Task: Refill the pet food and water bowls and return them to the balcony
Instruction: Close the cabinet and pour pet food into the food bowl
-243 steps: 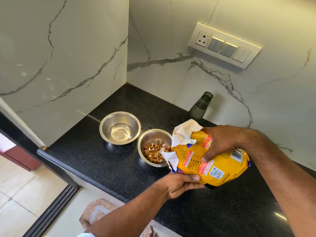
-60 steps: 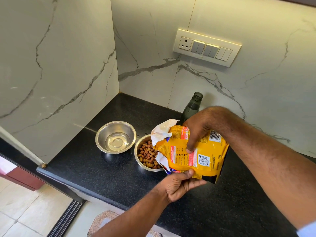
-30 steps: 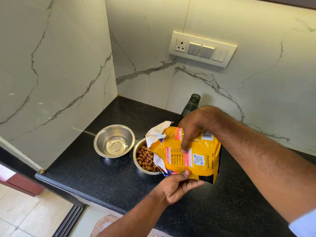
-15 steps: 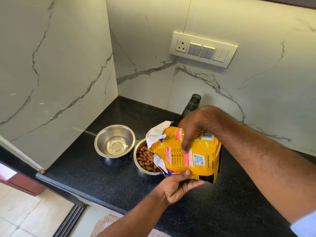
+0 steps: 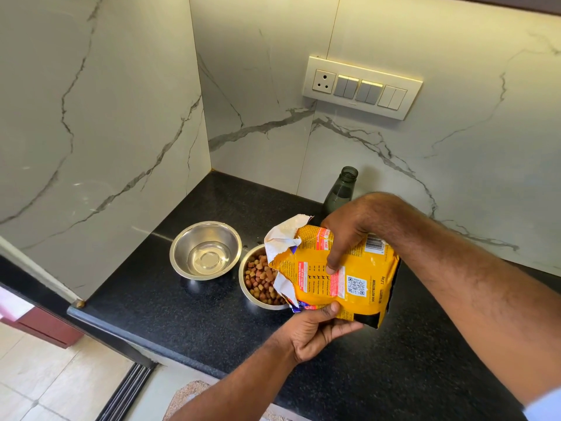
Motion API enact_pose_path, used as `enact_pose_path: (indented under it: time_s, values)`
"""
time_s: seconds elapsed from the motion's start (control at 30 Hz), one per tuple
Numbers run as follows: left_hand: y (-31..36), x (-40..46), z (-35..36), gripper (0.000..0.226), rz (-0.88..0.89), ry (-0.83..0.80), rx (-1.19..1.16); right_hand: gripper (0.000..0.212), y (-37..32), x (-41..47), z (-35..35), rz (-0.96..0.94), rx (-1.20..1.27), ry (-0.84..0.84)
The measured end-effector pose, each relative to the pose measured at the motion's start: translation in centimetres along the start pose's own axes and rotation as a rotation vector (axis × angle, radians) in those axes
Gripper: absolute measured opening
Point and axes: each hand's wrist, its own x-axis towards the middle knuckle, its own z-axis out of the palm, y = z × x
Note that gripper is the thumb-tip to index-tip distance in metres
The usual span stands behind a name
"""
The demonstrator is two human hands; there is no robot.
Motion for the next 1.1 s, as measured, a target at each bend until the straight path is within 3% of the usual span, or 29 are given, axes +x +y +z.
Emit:
enact_pose_path:
  time_s: [0.27,0.47,0.7,0.97,1.1]
  values:
    - [-0.1,0.2,-0.7,0.074,-0.033,-0.003,0.112,0.078,2.1,0.7,1.4,-0.048,0.108,0.034]
    - [-0.3,0.6,-0.8,0.080,-0.059,0.010,0.224,0.079,4.5,1.2,3.6,-0.093,0.224,0.089]
    - [-0.5,0.9,-1.6,0.057,-0.078,0.043,0.386,0.084,7.6,1.4,7.3,-0.164,0.297,0.202]
    - [-0.7,0.8,-1.9,0.063,-0.066,0.095,0.586,0.086,9.6,1.5,11.8,-0.200,0.372,0.315]
    - [-0.4,0.6,-1.7,0.064,-0.015,0.097,0.658,0.074,10.5,1.3,13.9,-0.219,0.469,0.368]
